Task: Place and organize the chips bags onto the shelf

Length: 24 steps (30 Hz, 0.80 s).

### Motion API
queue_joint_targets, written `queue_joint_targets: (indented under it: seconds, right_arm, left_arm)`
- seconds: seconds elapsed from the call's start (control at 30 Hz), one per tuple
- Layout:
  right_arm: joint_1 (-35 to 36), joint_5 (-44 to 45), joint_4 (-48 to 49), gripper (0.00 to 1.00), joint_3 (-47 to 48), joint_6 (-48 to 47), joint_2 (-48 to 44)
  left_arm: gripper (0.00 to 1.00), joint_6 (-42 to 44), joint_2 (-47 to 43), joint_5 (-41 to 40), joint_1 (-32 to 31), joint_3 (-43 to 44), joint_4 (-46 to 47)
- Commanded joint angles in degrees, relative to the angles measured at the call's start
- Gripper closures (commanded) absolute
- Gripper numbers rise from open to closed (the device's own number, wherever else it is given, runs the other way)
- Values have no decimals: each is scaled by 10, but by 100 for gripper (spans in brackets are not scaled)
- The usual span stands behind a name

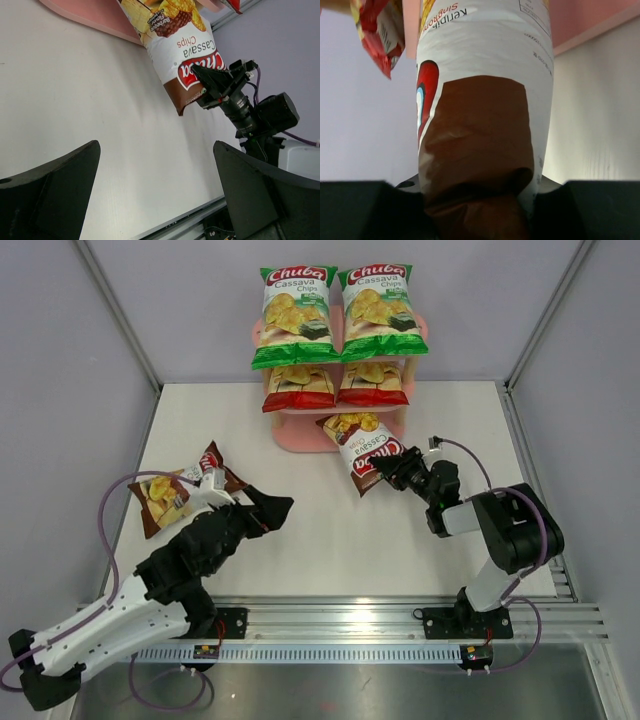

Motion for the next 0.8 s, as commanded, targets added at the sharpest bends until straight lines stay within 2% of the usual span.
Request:
queue_joint_targets:
  seconds: [0.0,0.17,0.3,0.43,0.77]
  right_arm:
    - [-12,45,127,76,51,25,66]
    - [-11,92,153,77,116,63,146]
    - [-8,168,193,77,135,93,209]
    - [6,225,180,78,152,105,233]
    - [57,360,168,77,191,141,291]
  left_arm:
    - [1,38,-14,-12,2,40,-29]
    - [1,76,-4,7,2,84,-73]
    - [1,105,14,0,2,142,-133]
    - [1,125,14,-12,2,165,-182]
    - [1,135,-21,-41,2,179,-232]
